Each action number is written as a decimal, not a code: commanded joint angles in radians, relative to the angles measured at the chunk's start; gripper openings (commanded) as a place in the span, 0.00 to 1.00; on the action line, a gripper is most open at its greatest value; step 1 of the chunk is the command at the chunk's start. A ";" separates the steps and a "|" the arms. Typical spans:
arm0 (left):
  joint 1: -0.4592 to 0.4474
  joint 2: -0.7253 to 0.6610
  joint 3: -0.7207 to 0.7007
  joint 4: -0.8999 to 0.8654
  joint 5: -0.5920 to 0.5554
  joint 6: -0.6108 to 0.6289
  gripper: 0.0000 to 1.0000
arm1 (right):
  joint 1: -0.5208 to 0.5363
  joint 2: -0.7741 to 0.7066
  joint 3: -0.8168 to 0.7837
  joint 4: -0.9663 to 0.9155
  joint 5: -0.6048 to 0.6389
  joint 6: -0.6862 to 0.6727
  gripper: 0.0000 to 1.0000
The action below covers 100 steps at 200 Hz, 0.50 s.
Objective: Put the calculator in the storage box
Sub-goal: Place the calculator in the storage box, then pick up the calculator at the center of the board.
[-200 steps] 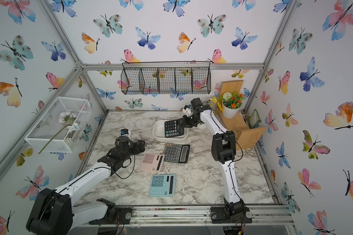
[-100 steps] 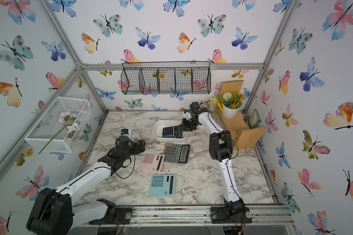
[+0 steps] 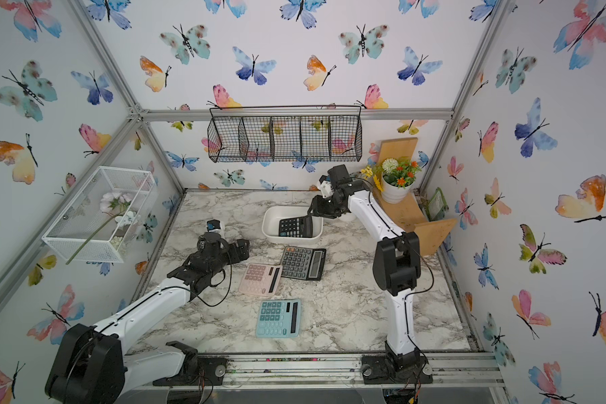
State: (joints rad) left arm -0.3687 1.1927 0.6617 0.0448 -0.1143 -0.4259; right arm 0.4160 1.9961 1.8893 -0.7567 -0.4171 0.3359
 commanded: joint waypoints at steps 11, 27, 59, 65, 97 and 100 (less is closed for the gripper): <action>-0.003 -0.036 0.001 -0.014 -0.025 0.008 0.95 | 0.026 -0.264 -0.432 0.231 0.075 0.168 0.49; -0.002 -0.039 0.001 -0.018 -0.030 0.010 0.95 | 0.034 -0.365 -0.612 0.328 0.079 0.249 0.48; -0.002 -0.047 0.006 -0.031 -0.038 0.011 0.95 | 0.067 -0.479 -0.801 0.415 0.121 0.332 0.48; -0.003 -0.047 0.006 -0.030 -0.039 0.012 0.95 | 0.066 -0.484 -0.821 0.427 0.121 0.339 0.48; -0.003 -0.044 0.003 -0.029 -0.042 0.009 0.95 | 0.067 -0.440 -0.884 0.485 0.093 0.364 0.50; -0.003 -0.044 0.001 -0.028 -0.042 0.009 0.95 | 0.067 -0.433 -0.890 0.494 0.089 0.366 0.50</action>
State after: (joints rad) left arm -0.3687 1.1637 0.6617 0.0391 -0.1265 -0.4255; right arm 0.4778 1.5562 1.0286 -0.3809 -0.3321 0.6498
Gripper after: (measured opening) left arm 0.946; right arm 0.493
